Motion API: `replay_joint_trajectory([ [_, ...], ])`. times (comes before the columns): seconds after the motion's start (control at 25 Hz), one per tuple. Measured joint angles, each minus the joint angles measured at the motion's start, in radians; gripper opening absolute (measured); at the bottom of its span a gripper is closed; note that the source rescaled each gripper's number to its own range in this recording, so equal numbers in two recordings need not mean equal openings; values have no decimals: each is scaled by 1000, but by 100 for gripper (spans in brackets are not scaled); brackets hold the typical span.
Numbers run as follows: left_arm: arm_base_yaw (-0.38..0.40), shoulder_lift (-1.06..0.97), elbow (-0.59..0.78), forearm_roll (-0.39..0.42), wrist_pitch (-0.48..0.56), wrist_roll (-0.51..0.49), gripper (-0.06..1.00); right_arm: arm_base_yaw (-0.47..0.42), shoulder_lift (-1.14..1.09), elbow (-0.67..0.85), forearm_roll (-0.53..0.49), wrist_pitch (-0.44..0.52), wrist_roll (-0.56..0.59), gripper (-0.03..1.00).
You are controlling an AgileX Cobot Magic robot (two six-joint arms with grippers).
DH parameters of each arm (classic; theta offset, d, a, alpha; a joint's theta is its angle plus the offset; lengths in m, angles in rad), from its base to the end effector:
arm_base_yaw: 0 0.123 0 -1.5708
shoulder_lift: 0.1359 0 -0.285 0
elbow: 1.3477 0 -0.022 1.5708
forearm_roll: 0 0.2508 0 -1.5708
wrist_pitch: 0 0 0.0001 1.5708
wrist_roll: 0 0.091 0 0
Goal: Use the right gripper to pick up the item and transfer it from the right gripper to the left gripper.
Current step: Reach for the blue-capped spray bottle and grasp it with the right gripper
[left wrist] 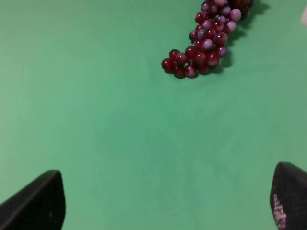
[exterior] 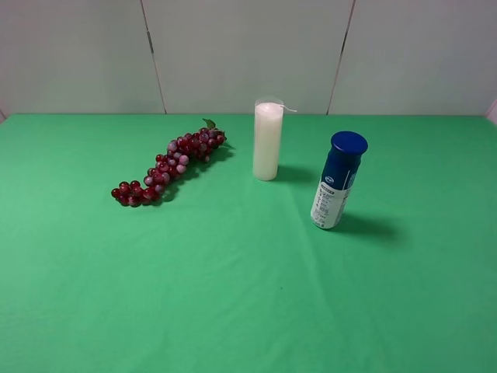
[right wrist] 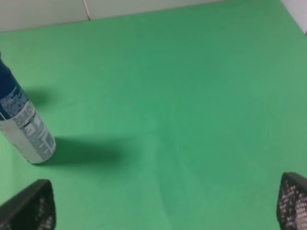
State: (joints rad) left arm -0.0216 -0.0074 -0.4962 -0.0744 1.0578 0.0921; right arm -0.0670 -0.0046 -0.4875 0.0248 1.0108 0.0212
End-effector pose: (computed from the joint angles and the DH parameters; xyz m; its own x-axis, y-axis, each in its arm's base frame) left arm -0.0057 -0.0058 0.2766 -0.4439 0.0650 -0.8937 0.1042 0.9943 0.0205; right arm -0.0020 0.0020 0.2779 -0.4153 0.0623 -0.9076 0.0622 0.9973 0.0400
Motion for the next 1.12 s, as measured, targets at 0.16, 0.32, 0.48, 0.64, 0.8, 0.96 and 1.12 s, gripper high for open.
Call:
replay_joint_trajectory([
  [0.16, 0, 0, 0, 0, 0, 0, 79, 0, 0, 0, 0, 0, 0, 100],
  [0.32, 0, 0, 0, 0, 0, 0, 79, 0, 0, 0, 0, 0, 0, 100],
  [0.48, 0, 0, 0, 0, 0, 0, 79, 0, 0, 0, 0, 0, 0, 100],
  [0.64, 0, 0, 0, 0, 0, 0, 79, 0, 0, 0, 0, 0, 0, 100],
  [0.8, 0, 0, 0, 0, 0, 0, 79, 0, 0, 0, 0, 0, 0, 100],
  [0.96, 0, 0, 0, 0, 0, 0, 79, 0, 0, 0, 0, 0, 0, 100],
  [1.12, 0, 0, 0, 0, 0, 0, 79, 0, 0, 0, 0, 1, 0, 100],
])
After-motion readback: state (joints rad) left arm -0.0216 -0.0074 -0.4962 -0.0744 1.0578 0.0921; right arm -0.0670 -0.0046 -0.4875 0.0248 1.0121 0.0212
